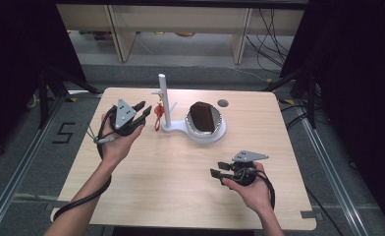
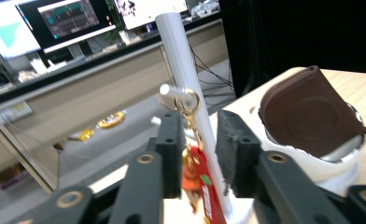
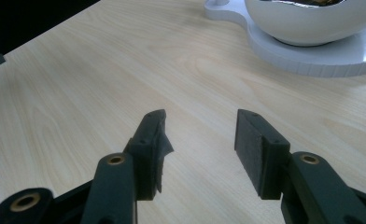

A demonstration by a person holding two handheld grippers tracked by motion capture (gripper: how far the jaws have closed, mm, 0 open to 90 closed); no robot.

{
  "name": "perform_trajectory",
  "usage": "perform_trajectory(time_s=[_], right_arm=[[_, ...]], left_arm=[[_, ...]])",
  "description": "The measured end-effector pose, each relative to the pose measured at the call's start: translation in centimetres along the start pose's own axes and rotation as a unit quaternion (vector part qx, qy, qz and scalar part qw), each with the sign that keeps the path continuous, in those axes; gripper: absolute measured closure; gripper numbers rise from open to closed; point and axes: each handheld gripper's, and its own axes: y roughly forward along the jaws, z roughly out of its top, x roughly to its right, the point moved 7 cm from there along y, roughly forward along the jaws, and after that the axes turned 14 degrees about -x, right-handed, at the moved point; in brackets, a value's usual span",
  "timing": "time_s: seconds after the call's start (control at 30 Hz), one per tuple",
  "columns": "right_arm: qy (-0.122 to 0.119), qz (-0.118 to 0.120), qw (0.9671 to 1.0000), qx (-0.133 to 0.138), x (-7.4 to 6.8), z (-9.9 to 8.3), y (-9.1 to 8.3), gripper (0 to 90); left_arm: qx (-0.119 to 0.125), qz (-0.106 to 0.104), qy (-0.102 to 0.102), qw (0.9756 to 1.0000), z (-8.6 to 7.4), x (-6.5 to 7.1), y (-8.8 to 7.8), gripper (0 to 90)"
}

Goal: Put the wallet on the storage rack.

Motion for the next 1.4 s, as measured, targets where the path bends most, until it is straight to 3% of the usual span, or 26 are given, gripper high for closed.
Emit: perform_trajectory(time_s=[0.13,0.17,0.2,0.27,0.3,0.4,0.43,0.5,0.53,0.6,0.7,0.83,0.87,0.93,1.17,1.2,1.27,1.3,1.33,1.4], right_arm=[[-0.007,-0.002,1.0000,0.006,0.3,0.1,-0.1,53.8],[-0.005,0.006,0.9999,0.008,0.2,0.2,-0.1,53.8],[-0.008,-0.010,0.9999,0.009,0.4,0.2,-0.2,53.8],[0.006,0.006,1.0000,0.004,0.1,0.1,-0.2,53.7],[-0.008,-0.004,1.0000,0.004,0.5,0.1,-0.3,53.7],[-0.012,-0.003,0.9999,0.006,0.6,0.1,-0.3,53.6],[0.015,0.003,0.9999,0.005,0.3,0.0,-0.4,53.5],[0.001,-0.003,1.0000,0.007,0.8,0.0,-0.5,53.4],[0.012,-0.008,0.9999,0.001,0.8,-0.2,-0.6,53.4],[0.004,-0.008,0.9999,0.008,1.2,-0.2,-0.6,53.3],[0.013,-0.011,0.9998,0.006,1.5,-0.7,-0.5,53.1],[0.026,-0.016,0.9995,0.005,2.2,-1.5,-0.4,52.9],[0.018,-0.026,0.9995,0.006,2.6,-1.6,-0.4,52.9],[0.031,-0.022,0.9992,0.006,2.6,-1.9,-0.3,52.8],[0.031,-0.036,0.9988,0.015,3.8,-2.5,-0.3,52.1],[0.030,-0.042,0.9983,0.026,4.0,-2.4,-0.3,51.9],[0.034,-0.041,0.9980,0.032,4.1,-2.6,-0.3,51.6],[0.052,-0.040,0.9975,0.029,4.0,-2.7,-0.3,51.5],[0.043,-0.043,0.9976,0.034,4.2,-2.8,-0.4,51.3],[0.058,-0.038,0.9969,0.036,4.2,-3.0,-0.4,51.2]], left_arm=[[-0.011,0.001,-0.007,0.9999,-1.0,0.0,-0.8,60.2],[-0.014,0.000,-0.009,0.9999,-1.3,0.0,-1.0,59.2],[-0.017,0.000,-0.012,0.9998,-1.7,-0.1,-1.3,58.0],[-0.020,0.002,-0.015,0.9997,-2.3,-0.1,-1.7,56.4],[-0.023,0.001,-0.016,0.9996,-2.7,0.0,-2.0,55.5],[-0.029,-0.003,-0.019,0.9994,-3.7,0.1,-2.6,53.5],[-0.033,-0.004,-0.021,0.9992,-4.2,0.2,-2.9,52.7],[-0.040,-0.006,-0.026,0.9988,-5.3,0.3,-3.5,50.9],[-0.043,-0.007,-0.030,0.9986,-5.9,0.3,-3.8,49.9],[-0.047,-0.005,-0.036,0.9982,-7.2,0.3,-4.3,48.1],[-0.059,-0.003,-0.052,0.9969,-9.8,0.6,-4.9,44.3],[-0.081,0.003,-0.072,0.9941,-13.3,0.9,-5.5,39.8],[-0.085,0.003,-0.077,0.9934,-14.1,0.9,-5.6,39.2],[-0.092,0.005,-0.084,0.9921,-15.4,0.9,-5.8,38.2],[-0.080,0.021,-0.110,0.9904,-17.1,0.4,-6.7,36.4],[-0.079,0.026,-0.112,0.9903,-17.3,0.4,-6.9,36.0],[-0.066,0.031,-0.117,0.9905,-17.4,0.3,-7.0,35.6],[-0.062,0.031,-0.118,0.9906,-17.4,0.2,-7.1,35.4],[-0.066,0.032,-0.121,0.9900,-17.5,0.1,-7.1,34.9],[-0.072,0.034,-0.120,0.9895,-17.8,0.1,-7.1,34.6]])
